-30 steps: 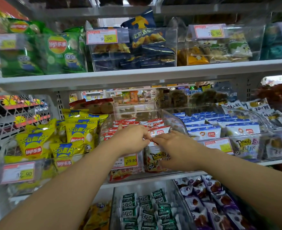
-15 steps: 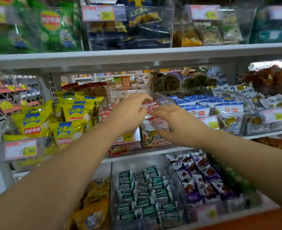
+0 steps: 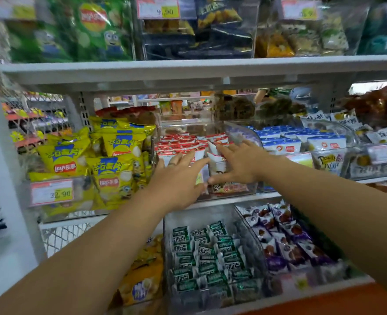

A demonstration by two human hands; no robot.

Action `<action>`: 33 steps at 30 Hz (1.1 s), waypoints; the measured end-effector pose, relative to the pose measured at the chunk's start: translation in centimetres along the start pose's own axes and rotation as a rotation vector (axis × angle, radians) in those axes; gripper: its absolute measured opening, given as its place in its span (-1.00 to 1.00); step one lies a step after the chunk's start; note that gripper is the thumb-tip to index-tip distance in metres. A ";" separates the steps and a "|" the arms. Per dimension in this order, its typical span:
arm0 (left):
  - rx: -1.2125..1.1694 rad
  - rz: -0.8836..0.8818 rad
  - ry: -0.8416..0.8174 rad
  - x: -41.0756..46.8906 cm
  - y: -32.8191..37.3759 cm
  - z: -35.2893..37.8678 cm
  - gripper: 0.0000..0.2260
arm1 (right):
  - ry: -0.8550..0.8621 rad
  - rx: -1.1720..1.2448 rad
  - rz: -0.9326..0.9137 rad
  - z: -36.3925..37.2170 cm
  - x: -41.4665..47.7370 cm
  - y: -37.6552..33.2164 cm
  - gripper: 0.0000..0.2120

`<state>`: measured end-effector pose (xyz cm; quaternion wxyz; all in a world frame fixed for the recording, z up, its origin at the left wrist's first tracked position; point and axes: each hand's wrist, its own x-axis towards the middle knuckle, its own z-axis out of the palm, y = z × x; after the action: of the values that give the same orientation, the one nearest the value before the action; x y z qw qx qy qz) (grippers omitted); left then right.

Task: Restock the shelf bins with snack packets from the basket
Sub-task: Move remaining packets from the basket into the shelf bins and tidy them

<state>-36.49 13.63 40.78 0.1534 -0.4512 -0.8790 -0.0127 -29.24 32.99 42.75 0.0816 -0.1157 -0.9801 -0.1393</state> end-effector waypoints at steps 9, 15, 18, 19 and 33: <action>-0.003 0.050 0.013 0.1 -0.1 0.2 -0.37 | -0.070 -0.002 -0.003 -0.5 0.0 0.1 0.00; -0.004 0.027 0.070 0.3 -0.5 -0.1 -0.26 | 0.027 0.123 -0.087 -1.3 0.4 -0.5 0.15; 0.082 -0.056 0.039 1.1 -1.0 -0.7 -0.03 | -0.038 0.178 -0.095 -1.7 1.3 -1.3 0.30; 0.101 -0.077 -0.003 1.4 -1.2 -0.9 0.03 | -0.059 0.178 -0.102 -1.6 1.6 -1.4 0.30; 0.146 -0.102 -0.079 1.3 -1.4 -0.5 0.01 | -0.043 0.051 -0.190 0.4 1.9 0.6 0.11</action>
<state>-38.22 13.77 41.76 0.1501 -0.3935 -0.9049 0.0614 -30.99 34.08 42.93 0.0498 -0.0231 -0.9914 -0.1189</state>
